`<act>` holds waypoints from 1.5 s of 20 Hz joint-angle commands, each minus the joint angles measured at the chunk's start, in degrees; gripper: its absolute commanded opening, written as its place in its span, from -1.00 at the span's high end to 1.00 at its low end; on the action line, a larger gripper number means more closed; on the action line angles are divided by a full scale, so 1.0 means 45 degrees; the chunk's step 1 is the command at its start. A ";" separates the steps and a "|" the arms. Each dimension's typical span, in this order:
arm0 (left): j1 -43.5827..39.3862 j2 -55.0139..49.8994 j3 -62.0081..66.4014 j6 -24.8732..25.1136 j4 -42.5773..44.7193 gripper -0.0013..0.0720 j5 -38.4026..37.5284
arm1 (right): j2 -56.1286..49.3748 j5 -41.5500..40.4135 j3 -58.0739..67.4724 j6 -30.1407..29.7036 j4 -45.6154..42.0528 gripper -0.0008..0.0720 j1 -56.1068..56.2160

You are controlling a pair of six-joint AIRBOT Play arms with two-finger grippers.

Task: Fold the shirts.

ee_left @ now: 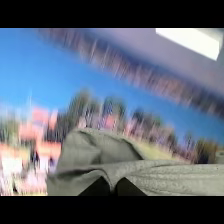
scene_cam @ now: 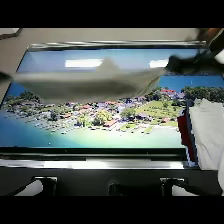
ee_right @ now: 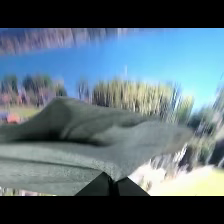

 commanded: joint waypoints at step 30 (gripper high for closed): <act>-0.2526 -0.7072 0.0078 -0.1749 0.2419 0.87 0.1486 | -0.6275 -0.0845 0.0933 0.4265 -0.2973 0.82 0.1200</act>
